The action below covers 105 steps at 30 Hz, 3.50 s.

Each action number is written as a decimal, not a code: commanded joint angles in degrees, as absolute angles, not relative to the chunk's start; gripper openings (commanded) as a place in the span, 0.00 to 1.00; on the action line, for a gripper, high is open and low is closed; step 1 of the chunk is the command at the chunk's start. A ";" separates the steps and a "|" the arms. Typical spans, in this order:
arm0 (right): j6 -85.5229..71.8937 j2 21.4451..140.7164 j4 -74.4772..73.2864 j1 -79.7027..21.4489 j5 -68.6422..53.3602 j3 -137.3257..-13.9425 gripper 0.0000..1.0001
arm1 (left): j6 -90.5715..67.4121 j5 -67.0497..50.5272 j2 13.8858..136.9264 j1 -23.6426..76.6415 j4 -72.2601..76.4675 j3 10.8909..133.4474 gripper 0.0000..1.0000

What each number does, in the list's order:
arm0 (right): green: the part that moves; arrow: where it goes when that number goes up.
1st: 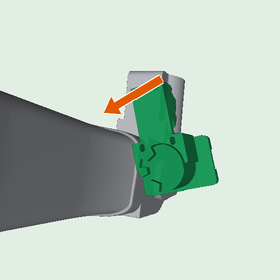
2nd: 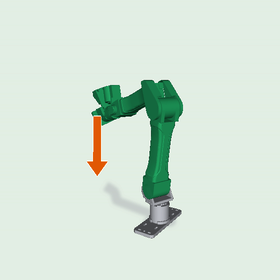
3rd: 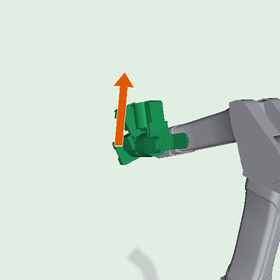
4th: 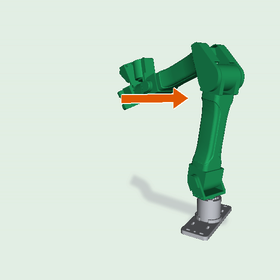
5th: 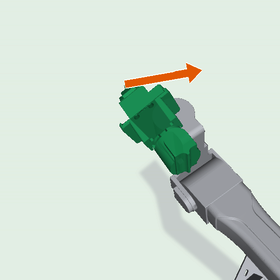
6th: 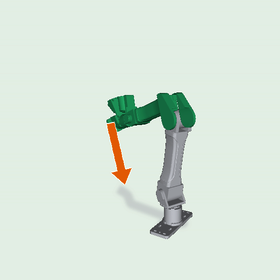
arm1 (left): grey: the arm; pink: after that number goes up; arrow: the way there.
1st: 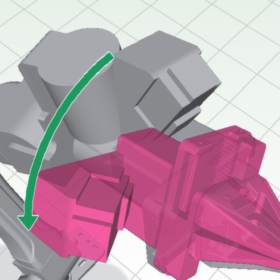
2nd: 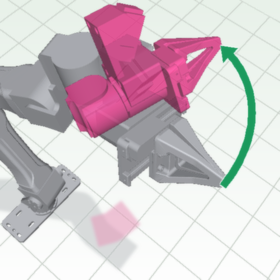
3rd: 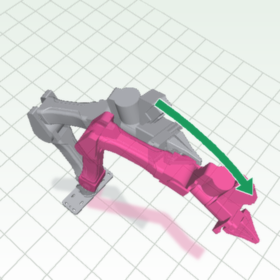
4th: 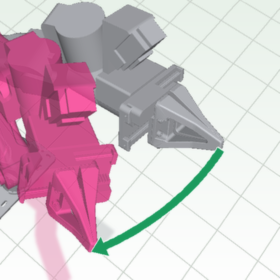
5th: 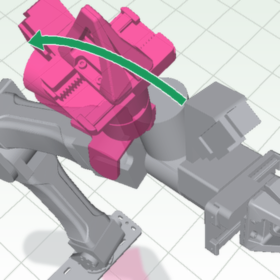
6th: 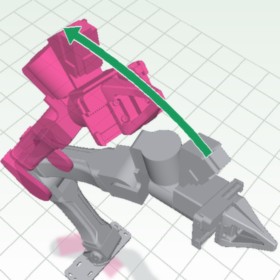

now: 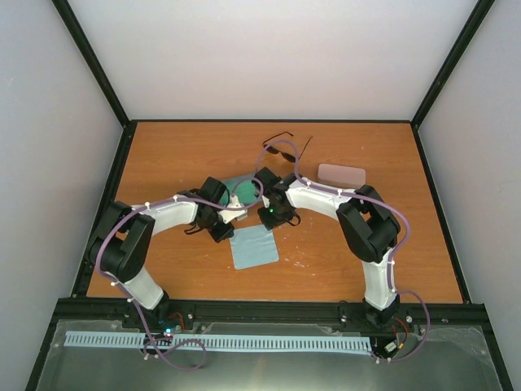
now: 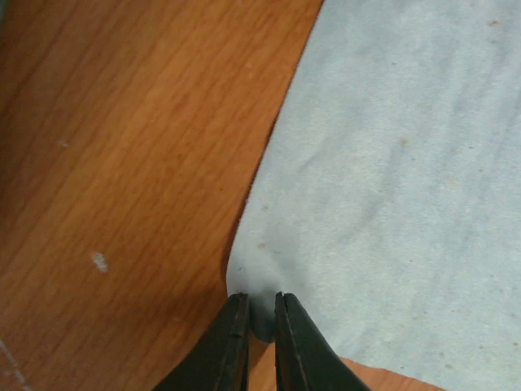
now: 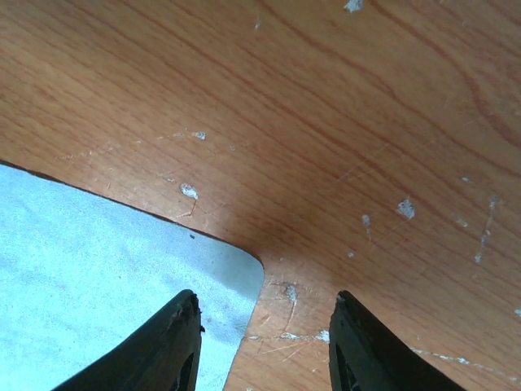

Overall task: Organize the sunglasses
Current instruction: Fold the glasses cleaning cloth at the center of the board.

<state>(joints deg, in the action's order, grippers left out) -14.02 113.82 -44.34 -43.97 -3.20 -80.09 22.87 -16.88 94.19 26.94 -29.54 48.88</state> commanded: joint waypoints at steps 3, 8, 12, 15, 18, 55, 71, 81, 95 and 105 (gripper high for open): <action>-14.76 113.74 -42.78 -44.30 -1.95 -79.86 0.42 | 22.89 -16.28 94.41 29.23 -32.88 47.37 0.01; -14.94 112.62 -41.49 -44.30 -2.54 -78.72 0.46 | 22.89 -15.84 94.82 29.44 -33.14 47.55 0.00; -14.39 112.21 -40.50 -44.30 -2.84 -78.03 0.51 | 22.66 -15.13 94.16 29.47 -32.78 47.68 0.01; -13.84 113.03 -40.37 -44.36 -3.33 -78.18 0.51 | 22.46 -14.80 94.18 29.45 -32.60 47.90 0.00; -13.39 114.14 -40.58 -44.77 -3.36 -78.74 0.51 | 22.32 -14.67 94.10 29.45 -32.56 48.11 0.00; -15.99 113.40 -40.66 -46.58 0.61 -78.03 0.03 | 22.20 -11.86 94.41 29.42 -31.64 53.79 0.00; -15.32 108.40 -36.59 -44.21 -3.24 -75.12 0.03 | 23.25 -10.87 95.57 29.44 -29.57 58.54 0.01; -15.67 103.12 -32.72 -44.43 -11.13 -67.63 0.03 | 23.09 -11.96 90.58 29.48 -29.76 53.10 0.01; -15.63 101.68 -32.92 -45.70 -14.58 -63.86 0.03 | 22.93 -16.70 86.79 29.47 -31.98 49.40 0.01; -15.51 101.51 -33.44 -45.88 -15.10 -62.76 0.03 | 23.29 -19.93 85.56 29.92 -33.74 48.32 0.00</action>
<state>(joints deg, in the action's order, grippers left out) -15.53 103.20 -33.61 -45.43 -14.26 -63.42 23.27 -17.43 87.42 29.10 -32.18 48.77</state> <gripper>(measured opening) 0.029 0.009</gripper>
